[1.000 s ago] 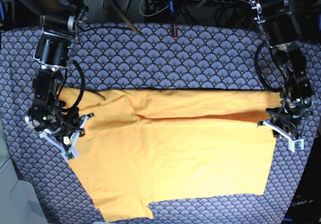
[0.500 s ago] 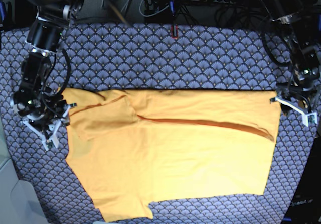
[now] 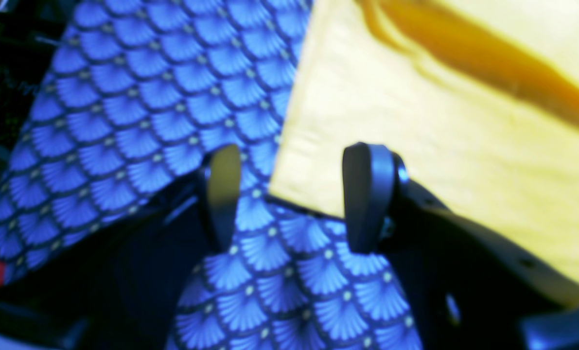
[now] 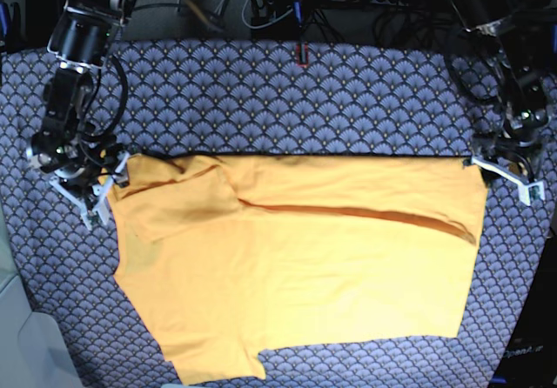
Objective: Fold the T-shirt properly
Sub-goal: 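Hold both grippers at the shoulder corners, adjusting the grip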
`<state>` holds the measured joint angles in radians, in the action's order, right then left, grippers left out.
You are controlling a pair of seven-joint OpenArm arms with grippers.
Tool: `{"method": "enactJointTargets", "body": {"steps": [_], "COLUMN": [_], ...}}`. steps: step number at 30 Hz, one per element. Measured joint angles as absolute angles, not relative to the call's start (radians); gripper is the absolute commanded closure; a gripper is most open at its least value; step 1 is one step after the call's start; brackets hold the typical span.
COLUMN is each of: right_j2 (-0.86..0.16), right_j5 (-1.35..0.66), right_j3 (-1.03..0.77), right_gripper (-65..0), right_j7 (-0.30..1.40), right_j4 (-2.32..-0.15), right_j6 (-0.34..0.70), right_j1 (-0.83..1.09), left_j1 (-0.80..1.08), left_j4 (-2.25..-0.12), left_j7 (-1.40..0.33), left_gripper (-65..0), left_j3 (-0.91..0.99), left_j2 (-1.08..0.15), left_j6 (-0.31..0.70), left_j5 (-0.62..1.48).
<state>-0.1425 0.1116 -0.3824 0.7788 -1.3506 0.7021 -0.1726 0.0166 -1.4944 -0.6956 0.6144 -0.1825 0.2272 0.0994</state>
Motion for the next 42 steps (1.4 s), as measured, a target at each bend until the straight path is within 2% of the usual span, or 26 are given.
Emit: {"method": "enactJointTargets", "body": {"steps": [23,27,31,34,42], "right_j2": [-0.146,-0.134,-0.13,-0.125,-0.123], "right_j5": [0.105,0.109,0.107,0.108,0.108], "right_j3": [-0.429,-0.429,-0.427,-0.427,-0.429], "right_gripper": [-33.2,-24.0,-8.1,0.0,0.0], "right_j7": [0.769,0.772,0.773,0.77,0.769], "right_j4": [-1.352,-1.352,-1.352,-1.353,-1.354], "right_j6": [0.702,0.702,0.702,0.702,0.701], "right_j1": [-0.129,-0.134,-0.134,-0.135,-0.133], "left_j1": [0.035,0.033,0.033,0.031,0.027], "left_j4": [-1.492,-1.479,-1.419,-1.355,-1.319], "left_j7": [-0.699,-0.698,-0.691,-0.697,-0.693], "left_gripper": [-33.2,-33.2,-33.2,-33.2,-33.2], "left_j3": [0.62,0.62,0.62,0.636,0.675], "left_j2": [-0.186,-0.186,-0.189,-0.207,-0.213], "left_j6": [0.224,0.224,0.224,0.228,0.221], "left_j5": [0.093,0.093,0.092,0.096,0.095]}}
